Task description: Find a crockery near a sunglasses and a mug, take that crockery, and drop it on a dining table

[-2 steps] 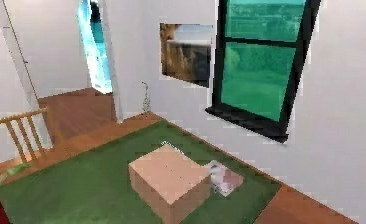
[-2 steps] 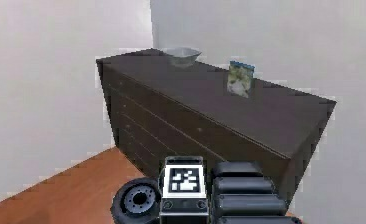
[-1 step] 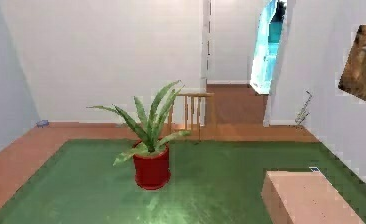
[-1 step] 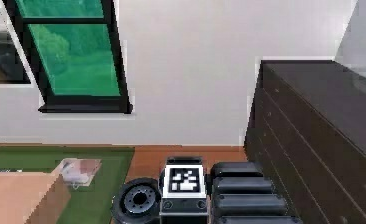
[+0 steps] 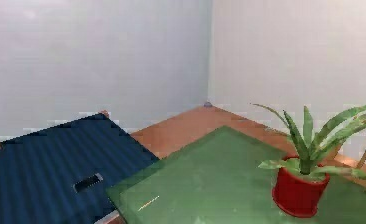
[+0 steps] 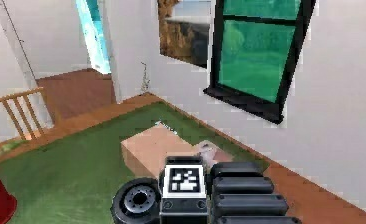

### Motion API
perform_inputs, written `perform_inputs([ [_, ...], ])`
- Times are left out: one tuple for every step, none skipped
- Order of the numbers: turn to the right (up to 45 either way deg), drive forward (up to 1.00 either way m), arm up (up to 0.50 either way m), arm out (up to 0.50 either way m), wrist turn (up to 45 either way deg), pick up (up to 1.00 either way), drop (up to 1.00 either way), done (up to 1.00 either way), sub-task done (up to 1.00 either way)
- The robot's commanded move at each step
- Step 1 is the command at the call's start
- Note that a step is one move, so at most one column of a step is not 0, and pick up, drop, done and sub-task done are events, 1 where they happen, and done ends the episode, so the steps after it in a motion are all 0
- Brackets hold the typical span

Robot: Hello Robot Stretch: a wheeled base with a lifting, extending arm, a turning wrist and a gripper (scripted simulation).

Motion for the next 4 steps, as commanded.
perform_inputs([
  [-30.0,0.0,0.0,0.0,0.0,0.0,0.0,0.0,0.0],
  [0.0,0.0,0.0,0.3,0.0,0.0,0.0,0.0,0.0],
  [0.0,0.0,0.0,0.0,45.0,0.0,0.0,0.0,0.0],
  [0.0,0.0,0.0,0.0,45.0,0.0,0.0,0.0,0.0],
])
